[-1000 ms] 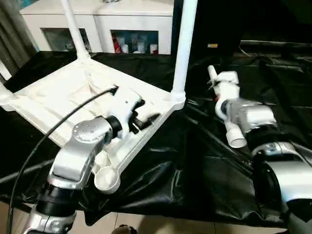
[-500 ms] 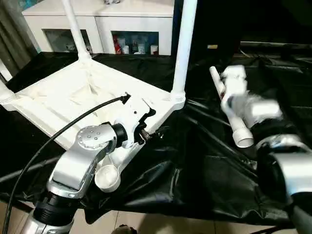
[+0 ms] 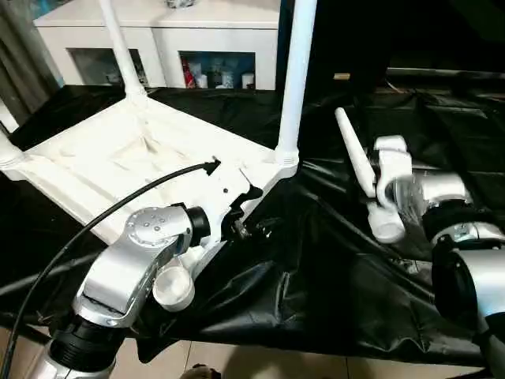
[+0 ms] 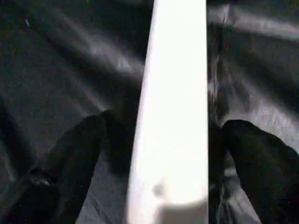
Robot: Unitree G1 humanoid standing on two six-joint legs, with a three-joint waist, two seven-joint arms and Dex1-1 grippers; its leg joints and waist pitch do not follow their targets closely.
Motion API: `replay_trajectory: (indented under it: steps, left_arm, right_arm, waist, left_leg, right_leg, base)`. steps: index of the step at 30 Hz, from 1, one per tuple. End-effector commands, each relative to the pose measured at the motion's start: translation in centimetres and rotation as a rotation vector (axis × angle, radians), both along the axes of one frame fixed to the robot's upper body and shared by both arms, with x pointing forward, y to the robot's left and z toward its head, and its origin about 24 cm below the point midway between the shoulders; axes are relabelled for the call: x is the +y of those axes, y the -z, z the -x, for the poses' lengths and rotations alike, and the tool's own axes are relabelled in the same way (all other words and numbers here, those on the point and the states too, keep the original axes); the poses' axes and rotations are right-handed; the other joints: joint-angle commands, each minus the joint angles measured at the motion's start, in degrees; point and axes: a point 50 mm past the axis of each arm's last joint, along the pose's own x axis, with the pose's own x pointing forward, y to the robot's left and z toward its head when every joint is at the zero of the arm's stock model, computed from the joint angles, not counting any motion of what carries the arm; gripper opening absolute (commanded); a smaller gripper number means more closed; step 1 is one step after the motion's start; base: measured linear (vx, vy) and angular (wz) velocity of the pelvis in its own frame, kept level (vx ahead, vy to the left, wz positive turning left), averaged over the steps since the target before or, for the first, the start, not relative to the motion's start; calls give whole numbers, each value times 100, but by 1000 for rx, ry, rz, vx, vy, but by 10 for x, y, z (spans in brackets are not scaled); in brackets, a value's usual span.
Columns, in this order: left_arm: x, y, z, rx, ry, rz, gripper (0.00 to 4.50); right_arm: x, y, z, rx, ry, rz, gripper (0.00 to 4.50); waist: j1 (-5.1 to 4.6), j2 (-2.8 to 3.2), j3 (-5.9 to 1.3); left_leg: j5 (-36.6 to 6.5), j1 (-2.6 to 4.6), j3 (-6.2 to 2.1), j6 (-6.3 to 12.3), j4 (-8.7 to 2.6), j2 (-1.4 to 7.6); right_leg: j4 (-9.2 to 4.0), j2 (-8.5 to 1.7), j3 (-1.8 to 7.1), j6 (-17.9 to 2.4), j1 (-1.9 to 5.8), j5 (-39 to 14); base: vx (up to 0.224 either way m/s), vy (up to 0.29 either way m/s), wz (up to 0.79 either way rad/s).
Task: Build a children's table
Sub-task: Pick table leg
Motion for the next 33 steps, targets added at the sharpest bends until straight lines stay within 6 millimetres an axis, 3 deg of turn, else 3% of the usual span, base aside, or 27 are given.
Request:
replay_trajectory:
  steps: [1, 2, 6, 7, 10, 13, 18, 19, 20, 21, 22, 24, 28, 30, 31, 32, 33]
  left_arm:
    - [1, -1, 0, 4, 3, -6, 370]
    - [1, -1, -1, 5, 3, -6, 370]
    - [2, 0, 0, 16, 15, -17, 370]
    - [1, 0, 0, 18, 17, -18, 370]
    - [1, 1, 0, 20, 16, -18, 370]
    - [1, 0, 0, 3, 1, -10, 370]
    - [2, -1, -4, -35, -43, 21, 370]
    - [3, -2, -8, -41, -77, 43, 370]
    - [4, -2, -8, -40, -81, 44, 370]
    - [4, -3, -10, -47, -89, 47, 370]
    - [4, -4, -11, -56, -100, 50, 370]
    - [5, -6, -16, -68, -125, 53, 370]
    - [6, -8, -22, -98, -189, 44, 370]
    - [5, -10, -24, -62, -188, 82, 370]
    - [4, -12, -24, -61, -179, 111, 370]
    - [4, -14, -27, -74, -193, 140, 370]
    - [4, -14, -28, -79, -205, 147, 370]
  right_arm:
    - [-5, 6, 5, 53, 0, 18, 413]
    - [-5, 7, 6, 58, -3, 19, 381]
    - [-9, 10, 9, 95, -4, 3, 353]
    - [-11, 11, 11, 103, -3, -4, 353]
    - [-14, 13, 13, 117, 5, -23, 327]
    - [-19, 19, 18, 126, 42, -48, 297]
    - [-23, 24, 21, 132, 64, -61, 260]
    - [-24, 27, 23, 133, 83, -83, 251]
    - [-24, 28, 24, 133, 90, -92, 245]
    - [-25, 29, 24, 126, 103, -106, 241]
    - [-25, 29, 25, 117, 119, -125, 241]
    - [-28, 29, 24, 84, 163, -176, 221]
    - [-34, 25, 23, 13, 220, -256, 191]
    - [-39, 23, 23, -22, 254, -299, 186]
    - [-41, 22, 22, -44, 267, -325, 184]
    - [-46, 18, 22, -87, 277, -357, 184]
    - [-47, 17, 21, -106, 281, -378, 183]
  waist:
    - [8, -106, -451]
    - [5, -109, -449]
    - [2, -111, -453]
    - [-9, -175, -453]
    - [4, -150, -454]
    - [-7, -220, -456]
    - [-9, -224, -459]
    - [-5, -142, -460]
    - [-12, -188, -463]
    - [-10, -194, -468]
    - [0, -148, -467]
    - [3, -151, -465]
    - [-10, -152, -467]
    - [-11, -77, -469]
    - [-11, -109, -465]
    - [-15, -82, -461]
    - [-11, -94, -465]
  left_leg:
    - [-1307, 186, 44, -100, -323, -14]
    - [-1333, 184, 43, -108, -323, -14]
    - [-1340, 188, 45, -114, -322, -13]
    - [-1318, 185, 55, -97, -321, -12]
    - [-1265, 185, 48, -96, -319, -8]
    - [-1302, 189, 50, -106, -325, -4]
    - [-1311, 188, 47, -130, -328, -3]
    - [-1381, 195, 38, -164, -329, -7]
    - [-1443, 202, 43, -179, -325, -8]
    - [-1442, 199, 40, -176, -330, -11]
    - [-1473, 204, 33, -187, -331, -12]
    - [-1634, 234, 35, -218, -330, -8]
    - [-1731, 214, 16, -234, -346, -11]
    - [-1766, 226, 7, -256, -337, -18]
    - [-1822, 228, 14, -246, -337, -23]
    - [-1895, 233, 20, -249, -335, -28]
    - [-1905, 232, 17, -245, -332, -28]
  right_leg:
    - [-377, -77, 9, -1319, 246, -805]
    - [-379, -80, 12, -1305, 247, -834]
    - [-382, -77, 13, -1279, 245, -854]
    - [-388, -71, 15, -1278, 249, -831]
    - [-376, -77, 14, -1285, 245, -830]
    - [-377, -85, 16, -1262, 247, -880]
    - [-382, -79, 14, -1231, 247, -816]
    - [-383, -77, 13, -1233, 238, -807]
    - [-393, -72, 14, -1234, 241, -799]
    - [-388, -75, 11, -1232, 251, -795]
    - [-383, -78, 9, -1235, 242, -812]
    - [-410, -73, 11, -1223, 229, -850]
    - [-410, -77, -9, -1201, 251, -911]
    - [-410, -75, -14, -1239, 237, -907]
    - [-429, -75, -16, -1256, 239, -951]
    - [-449, -72, -15, -1264, 235, -976]
    - [-447, -74, -15, -1265, 241, -972]
  base:
    - [0, 0, 0]
    - [0, 0, 0]
    - [0, 0, 0]
    - [0, 0, 0]
    - [0, 0, 0]
    - [0, 0, 0]
    - [0, 0, 0]
    - [0, 0, 0]
    - [0, 0, 0]
    - [0, 0, 0]
    - [0, 0, 0]
    - [0, 0, 0]
    - [0, 0, 0]
    - [0, 0, 0]
    - [0, 0, 0]
    - [0, 0, 0]
    - [0, 0, 0]
